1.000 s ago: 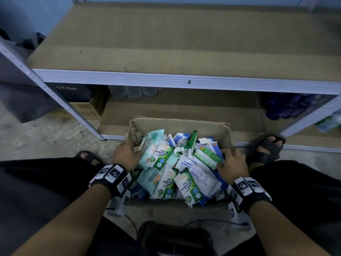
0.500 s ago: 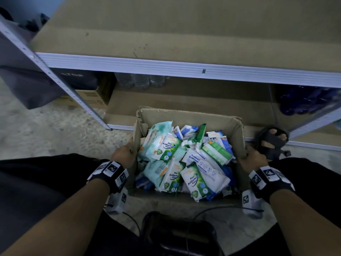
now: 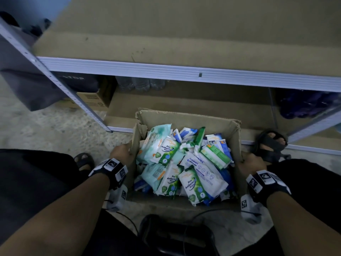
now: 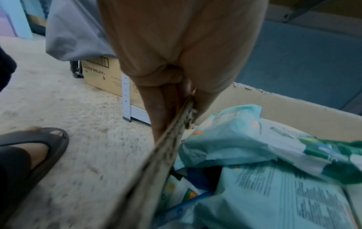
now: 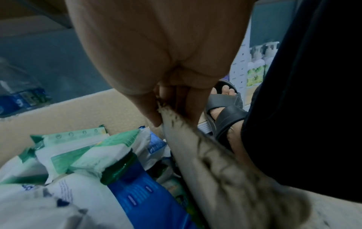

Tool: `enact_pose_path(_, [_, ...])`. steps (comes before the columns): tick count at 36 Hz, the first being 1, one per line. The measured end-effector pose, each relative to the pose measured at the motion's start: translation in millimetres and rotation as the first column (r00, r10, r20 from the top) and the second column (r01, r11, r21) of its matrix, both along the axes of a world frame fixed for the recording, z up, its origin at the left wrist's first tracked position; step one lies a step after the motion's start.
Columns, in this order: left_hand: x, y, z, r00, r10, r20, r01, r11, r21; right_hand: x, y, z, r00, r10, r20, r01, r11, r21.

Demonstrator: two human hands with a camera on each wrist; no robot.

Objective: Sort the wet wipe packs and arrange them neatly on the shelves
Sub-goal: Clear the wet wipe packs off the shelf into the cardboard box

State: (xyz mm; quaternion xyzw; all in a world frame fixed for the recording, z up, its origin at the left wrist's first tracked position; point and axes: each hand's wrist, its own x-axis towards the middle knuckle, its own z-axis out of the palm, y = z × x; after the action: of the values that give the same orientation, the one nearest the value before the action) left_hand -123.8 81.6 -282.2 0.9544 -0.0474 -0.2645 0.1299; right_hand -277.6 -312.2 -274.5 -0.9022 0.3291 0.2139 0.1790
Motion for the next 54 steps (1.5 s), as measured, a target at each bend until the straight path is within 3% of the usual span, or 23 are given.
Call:
enact_pose_path(9, [-31.0, 32.7, 8.5, 0.999, 0.048, -0.021, -0.049, 0.996, -0.077, 3.6, 21.1, 21.8, 0.997, 0.069, 0.019, -0.069, 0.998, -0.011])
enact_pose_path(15, [-48.7, 64.0, 14.4, 0.996, 0.085, -0.036, -0.088, 0.993, -0.084, 15.3, 54.3, 36.0, 0.979, 0.203, -0.004, -0.203, 0.979, -0.025])
enact_pose_path(21, [-65.6, 109.2, 13.0, 0.977, 0.201, -0.078, -0.205, 0.977, -0.059, 31.2, 87.6, 38.7, 0.973, 0.231, 0.000, -0.231, 0.973, 0.014])
enact_pose_path(27, [-93.5, 133.4, 30.2, 0.967, 0.246, -0.061, -0.249, 0.968, -0.039, 51.7, 114.7, 24.5, 0.927, 0.373, 0.038, -0.373, 0.928, 0.002])
enact_pose_path(33, [-100.3, 161.7, 5.6, 0.954, 0.286, -0.086, -0.295, 0.947, -0.130, 61.7, 119.1, -1.8, 0.927, 0.375, -0.004, -0.375, 0.927, -0.023])
enact_pose_path(40, [-97.7, 160.5, 0.1, 0.952, 0.287, -0.105, -0.293, 0.955, -0.046, 68.5, 109.1, -29.1, 0.926, 0.377, 0.011, -0.377, 0.926, 0.011])
enact_pose_path(49, [-104.2, 158.7, 5.6, 0.953, 0.261, -0.152, -0.271, 0.961, -0.050, 53.3, 113.4, -17.9, 0.903, 0.429, -0.012, -0.428, 0.898, -0.102])
enact_pose_path(54, [-108.0, 166.3, 5.1, 0.961, 0.227, -0.160, -0.244, 0.965, -0.096, 51.2, 101.8, -28.4, 0.904, 0.426, 0.039, -0.426, 0.905, -0.009])
